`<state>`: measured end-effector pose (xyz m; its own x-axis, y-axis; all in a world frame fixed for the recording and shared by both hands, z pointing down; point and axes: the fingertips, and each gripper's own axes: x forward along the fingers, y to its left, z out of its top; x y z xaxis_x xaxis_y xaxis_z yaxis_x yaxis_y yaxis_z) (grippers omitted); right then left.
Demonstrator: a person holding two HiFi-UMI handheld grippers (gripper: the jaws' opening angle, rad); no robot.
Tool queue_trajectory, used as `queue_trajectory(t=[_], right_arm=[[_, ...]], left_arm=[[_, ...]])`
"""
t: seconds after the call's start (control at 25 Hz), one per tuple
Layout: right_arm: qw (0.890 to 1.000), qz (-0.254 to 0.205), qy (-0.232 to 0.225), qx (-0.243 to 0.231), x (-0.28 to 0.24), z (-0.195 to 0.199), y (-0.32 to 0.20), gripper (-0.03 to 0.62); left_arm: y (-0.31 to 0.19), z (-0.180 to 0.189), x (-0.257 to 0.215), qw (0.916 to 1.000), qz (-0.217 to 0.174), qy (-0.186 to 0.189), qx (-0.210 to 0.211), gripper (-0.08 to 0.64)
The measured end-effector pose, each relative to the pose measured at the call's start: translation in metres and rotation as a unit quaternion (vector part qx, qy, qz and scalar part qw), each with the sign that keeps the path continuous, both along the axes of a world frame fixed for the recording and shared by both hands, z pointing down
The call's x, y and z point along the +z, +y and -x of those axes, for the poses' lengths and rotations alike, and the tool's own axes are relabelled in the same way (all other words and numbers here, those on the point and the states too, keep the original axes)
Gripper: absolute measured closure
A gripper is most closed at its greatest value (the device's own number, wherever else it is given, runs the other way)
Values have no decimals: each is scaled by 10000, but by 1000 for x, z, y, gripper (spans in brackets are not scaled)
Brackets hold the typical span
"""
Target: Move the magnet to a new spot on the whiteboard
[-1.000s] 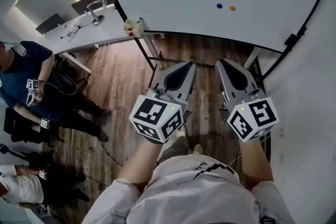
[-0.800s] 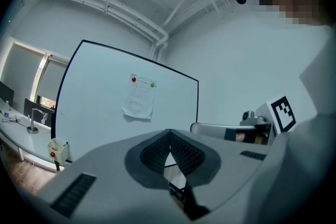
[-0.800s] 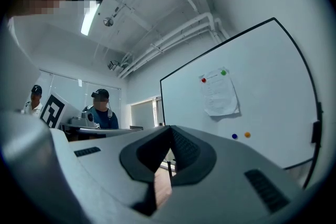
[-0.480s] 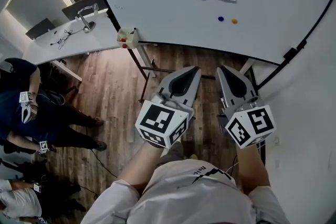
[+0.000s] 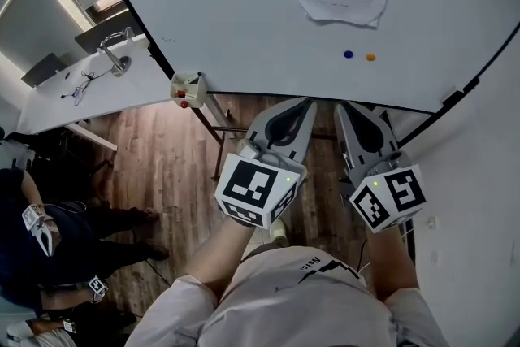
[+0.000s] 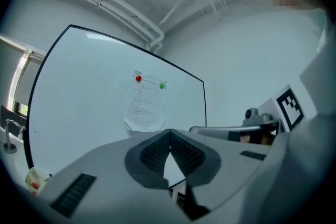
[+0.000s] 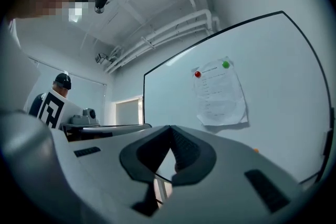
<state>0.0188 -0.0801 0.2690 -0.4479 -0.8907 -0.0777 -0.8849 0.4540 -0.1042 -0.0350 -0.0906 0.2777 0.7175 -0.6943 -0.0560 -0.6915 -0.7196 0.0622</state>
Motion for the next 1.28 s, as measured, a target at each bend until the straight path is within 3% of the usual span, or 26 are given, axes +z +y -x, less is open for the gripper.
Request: queue_trajectory(t=[0.28,0.6,0.84,1.28], right_arm=[[9994,-49,48,351,-5,1,-45,580],[9991,-97,102,410,-12,-11,-92,580],[9997,-138,119,172,-20,-19,-132,580],[9977,-533,146,-403,-64,-38,-188,580]], left_arm=[[-52,-1,-11,9995,-176,26,280,549],[-94,-17,-13,9992,-81,129,370,549],[-129,-22,-18,9999,-28,67,85,549],[-188,-45,-81,9955,-734,-168,-578,549]])
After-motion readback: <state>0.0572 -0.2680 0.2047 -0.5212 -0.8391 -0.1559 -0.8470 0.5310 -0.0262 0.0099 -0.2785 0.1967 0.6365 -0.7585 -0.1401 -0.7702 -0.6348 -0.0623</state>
